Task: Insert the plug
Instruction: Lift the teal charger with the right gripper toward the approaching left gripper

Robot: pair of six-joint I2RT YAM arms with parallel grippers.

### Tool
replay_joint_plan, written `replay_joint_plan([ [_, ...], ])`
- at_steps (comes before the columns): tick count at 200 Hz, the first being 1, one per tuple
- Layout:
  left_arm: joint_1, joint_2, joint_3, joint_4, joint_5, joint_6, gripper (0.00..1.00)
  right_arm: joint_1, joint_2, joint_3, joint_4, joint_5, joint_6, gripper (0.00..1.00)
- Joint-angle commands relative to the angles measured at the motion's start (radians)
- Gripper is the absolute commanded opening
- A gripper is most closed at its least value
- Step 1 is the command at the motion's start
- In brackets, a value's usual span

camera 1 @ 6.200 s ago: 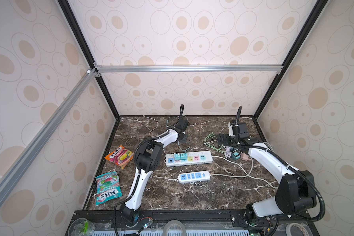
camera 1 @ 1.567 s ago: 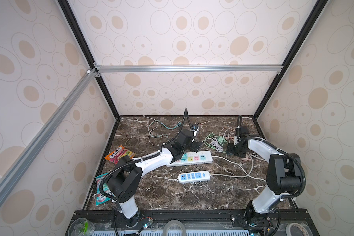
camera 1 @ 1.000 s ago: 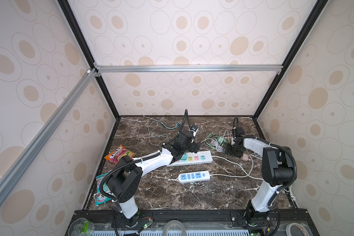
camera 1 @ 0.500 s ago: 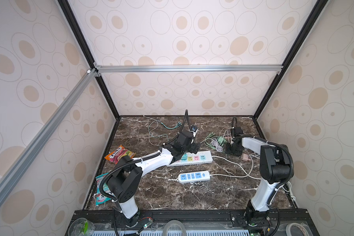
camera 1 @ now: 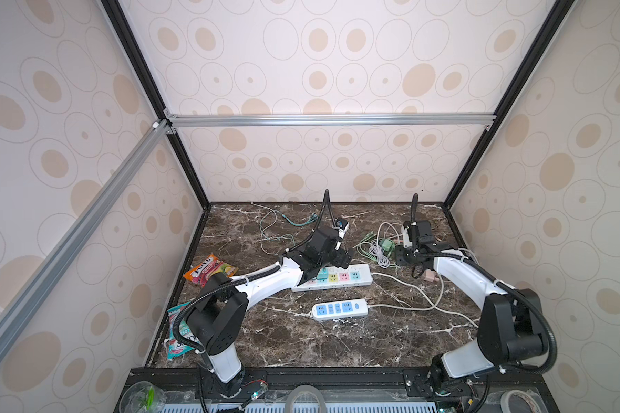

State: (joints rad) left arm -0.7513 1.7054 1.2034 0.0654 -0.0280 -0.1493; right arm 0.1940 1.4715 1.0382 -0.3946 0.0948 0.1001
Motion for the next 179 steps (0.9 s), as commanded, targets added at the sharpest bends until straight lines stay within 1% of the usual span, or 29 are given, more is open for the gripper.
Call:
replay_joint_plan([
  [1,0.012,-0.058,0.067,-0.005,0.109,-0.045,0.98,0.027,-0.057,-0.046,0.079,-0.025,-0.157,0.36],
  [29,0.029,-0.108,0.075,-0.009,0.202,-0.091,0.98,0.060,-0.123,-0.121,0.208,-0.089,-0.291,0.36],
  [46,0.064,-0.138,0.071,-0.017,0.238,-0.138,0.98,0.093,-0.160,-0.172,0.287,-0.104,-0.420,0.38],
  [55,0.096,-0.146,0.076,-0.031,0.294,-0.169,0.98,0.119,-0.178,-0.198,0.329,-0.119,-0.485,0.39],
  [64,0.133,-0.150,0.079,-0.037,0.378,-0.189,0.98,0.134,-0.194,-0.221,0.369,-0.135,-0.545,0.40],
  [73,0.160,-0.145,0.091,-0.051,0.472,-0.182,0.98,0.149,-0.209,-0.244,0.408,-0.149,-0.600,0.40],
  [80,0.171,-0.139,0.107,-0.075,0.519,-0.171,0.98,0.161,-0.220,-0.261,0.437,-0.162,-0.643,0.40],
  [104,0.174,-0.114,0.178,-0.196,0.590,-0.094,0.97,0.205,-0.245,-0.299,0.522,-0.177,-0.770,0.40],
  [118,0.173,-0.100,0.200,-0.230,0.628,-0.091,0.96,0.229,-0.253,-0.309,0.551,-0.183,-0.829,0.41],
  [131,0.173,-0.088,0.208,-0.239,0.637,-0.103,0.94,0.249,-0.257,-0.314,0.575,-0.176,-0.871,0.42],
  [151,0.173,-0.068,0.219,-0.249,0.679,-0.115,0.89,0.268,-0.261,-0.323,0.628,-0.161,-0.898,0.42],
  [179,0.171,-0.045,0.227,-0.252,0.730,-0.126,0.81,0.291,-0.275,-0.328,0.661,-0.179,-0.923,0.42],
])
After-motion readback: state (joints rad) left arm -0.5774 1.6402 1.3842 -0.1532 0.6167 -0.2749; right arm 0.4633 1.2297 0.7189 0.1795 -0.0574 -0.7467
